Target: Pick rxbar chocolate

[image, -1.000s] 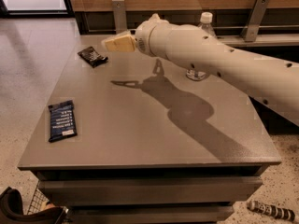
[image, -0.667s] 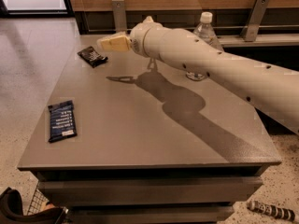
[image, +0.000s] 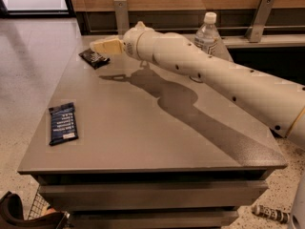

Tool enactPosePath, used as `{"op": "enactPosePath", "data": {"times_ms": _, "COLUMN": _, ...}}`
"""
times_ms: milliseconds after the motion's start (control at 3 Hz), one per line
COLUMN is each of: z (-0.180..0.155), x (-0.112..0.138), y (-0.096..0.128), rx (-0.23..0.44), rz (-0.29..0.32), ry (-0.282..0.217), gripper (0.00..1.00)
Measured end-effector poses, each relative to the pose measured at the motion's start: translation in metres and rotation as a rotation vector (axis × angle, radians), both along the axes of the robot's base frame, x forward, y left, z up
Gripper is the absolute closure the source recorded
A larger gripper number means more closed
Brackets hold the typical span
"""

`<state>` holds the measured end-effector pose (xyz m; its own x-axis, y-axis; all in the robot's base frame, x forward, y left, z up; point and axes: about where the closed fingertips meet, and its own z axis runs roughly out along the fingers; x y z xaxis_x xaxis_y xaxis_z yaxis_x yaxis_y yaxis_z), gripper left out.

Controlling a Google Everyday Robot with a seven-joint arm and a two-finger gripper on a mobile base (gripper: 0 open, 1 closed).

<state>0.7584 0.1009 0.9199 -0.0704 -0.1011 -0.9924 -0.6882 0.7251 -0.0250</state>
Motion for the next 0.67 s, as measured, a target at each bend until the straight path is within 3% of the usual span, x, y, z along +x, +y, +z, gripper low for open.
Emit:
{"op": "enactPosePath", "data": {"times_ms": 333, "z": -0.005, "x": 0.003, "y": 0.006, "rx": -0.023, "rz": 0.02, "ry": 0.051, "gripper": 0.0}}
{"op": "enactPosePath", "data": {"times_ms": 667, "z": -0.036, "x": 0.008, "y": 0.02, "rx": -0.077, "rz": 0.048, "ry": 0.171, "gripper": 0.0}}
